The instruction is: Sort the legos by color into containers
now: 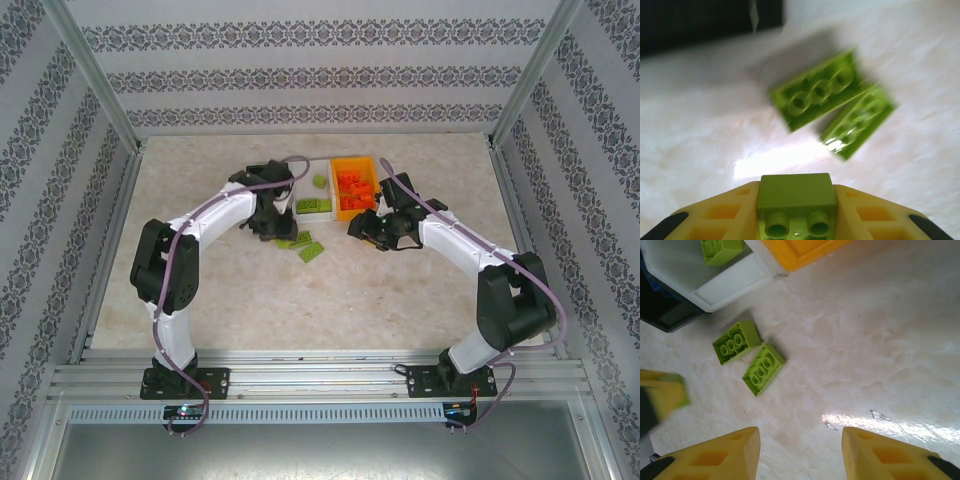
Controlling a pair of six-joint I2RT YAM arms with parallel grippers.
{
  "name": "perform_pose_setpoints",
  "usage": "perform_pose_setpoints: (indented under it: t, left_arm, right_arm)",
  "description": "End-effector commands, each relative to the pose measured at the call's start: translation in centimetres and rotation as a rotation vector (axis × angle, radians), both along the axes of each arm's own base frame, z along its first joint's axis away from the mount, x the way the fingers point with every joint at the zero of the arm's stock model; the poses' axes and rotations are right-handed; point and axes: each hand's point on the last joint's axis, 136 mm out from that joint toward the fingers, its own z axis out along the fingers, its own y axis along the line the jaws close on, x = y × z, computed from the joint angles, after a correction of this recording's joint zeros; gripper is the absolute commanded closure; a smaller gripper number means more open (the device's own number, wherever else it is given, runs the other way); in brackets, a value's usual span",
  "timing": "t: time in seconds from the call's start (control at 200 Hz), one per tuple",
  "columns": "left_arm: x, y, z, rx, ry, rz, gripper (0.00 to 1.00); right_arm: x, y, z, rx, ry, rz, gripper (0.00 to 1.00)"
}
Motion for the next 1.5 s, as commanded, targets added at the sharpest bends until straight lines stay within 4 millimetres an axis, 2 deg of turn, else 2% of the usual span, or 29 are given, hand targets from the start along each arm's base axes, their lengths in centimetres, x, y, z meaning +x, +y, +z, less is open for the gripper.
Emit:
perform_pose_setpoints:
  t: [0.0,0.08,0.21,0.435,0.615,0.809,0.924,1.124,1.314,1.494]
  left_arm:
    - [2.6,-1.0,3.8,-0.036,-0.059,0.028,0.64]
    - [5.1,-2.2,5.5,-0.052,-0.102,0.013,0.64]
    - [8.8,-3.5,6.5,-0.046,-0.142,-0.009,0.63]
    - [13.9,-5.2,4.6,-0.072,-0.190,0.031,0.62]
    - [16.3,-5.0,3.0,-0.078,-0.223,0.064,0.61]
    - [17.6,-3.8,1.5,-0.077,-0.221,0.100,0.61]
    - [17.9,-3.9,0.6,-0.109,-0.196,0.114,0.55]
    - [18.0,-4.1,0.4,-0.141,-0.181,0.126,0.50]
    - [17.9,-4.2,1.6,-0.166,-0.188,0.128,0.48]
    - [16.9,-3.8,3.9,-0.157,-0.204,0.112,0.45]
  right_arm:
    - [-0.9,-0.8,0.2,-0.009,-0.008,0.015,0.50]
    - [-1.5,-1.8,-0.1,-0.035,0.007,0.006,0.49]
    - [-2.3,-3.8,0.1,-0.058,0.009,-0.025,0.48]
    - [-4.6,-6.3,1.0,-0.070,0.009,-0.080,0.47]
    - [-6.8,-8.5,1.8,-0.119,-0.019,-0.122,0.46]
    - [-8.3,-9.7,2.0,-0.128,-0.025,-0.166,0.44]
    - [-8.8,-10.0,1.9,-0.126,-0.022,-0.187,0.42]
    - [-9.6,-10.0,1.5,-0.112,-0.004,-0.218,0.41]
    - [-9.6,-9.9,1.6,-0.096,-0.017,-0.237,0.40]
    - [-8.1,-8.2,1.7,-0.065,-0.031,-0.188,0.37]
